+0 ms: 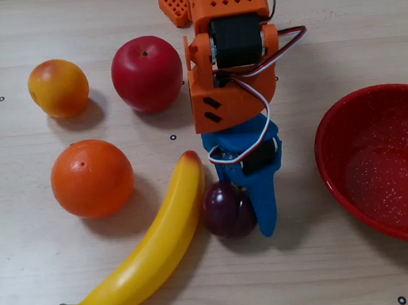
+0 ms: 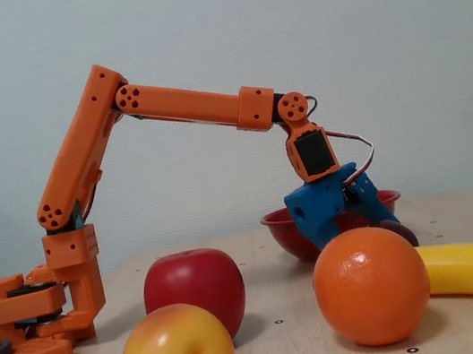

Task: Put plum in the red bowl.

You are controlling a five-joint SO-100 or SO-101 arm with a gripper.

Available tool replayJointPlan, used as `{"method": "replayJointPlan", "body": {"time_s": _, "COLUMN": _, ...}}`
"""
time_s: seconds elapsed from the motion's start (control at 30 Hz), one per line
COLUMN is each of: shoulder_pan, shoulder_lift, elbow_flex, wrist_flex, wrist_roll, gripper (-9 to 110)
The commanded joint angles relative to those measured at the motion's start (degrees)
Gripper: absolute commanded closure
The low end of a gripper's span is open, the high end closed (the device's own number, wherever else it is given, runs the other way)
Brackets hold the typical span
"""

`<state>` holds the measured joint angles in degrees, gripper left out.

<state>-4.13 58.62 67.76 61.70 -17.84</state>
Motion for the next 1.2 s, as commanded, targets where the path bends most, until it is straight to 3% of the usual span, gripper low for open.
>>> {"method": "replayJointPlan", "body": {"time_s": 0.0, "shoulder_pan": 2.02, "shoulder_lift": 2.72, "elbow_flex": -1.67, "wrist_flex": -1.23, "wrist_roll": -1.23, "gripper": 71}}
{"method": "replayJointPlan", "body": {"time_s": 0.17, "shoulder_pan": 2.11, "shoulder_lift": 2.9, "elbow_flex": -1.67, "wrist_flex": -1.23, "wrist_roll": -1.23, "gripper": 70}}
{"method": "replayJointPlan", "body": {"time_s": 0.43, "shoulder_pan": 2.11, "shoulder_lift": 2.99, "elbow_flex": -2.37, "wrist_flex": -1.67, "wrist_roll": 0.09, "gripper": 59}}
{"method": "replayJointPlan", "body": {"time_s": 1.17, "shoulder_pan": 3.52, "shoulder_lift": 2.46, "elbow_flex": -2.02, "wrist_flex": -6.24, "wrist_roll": 6.24, "gripper": 61}}
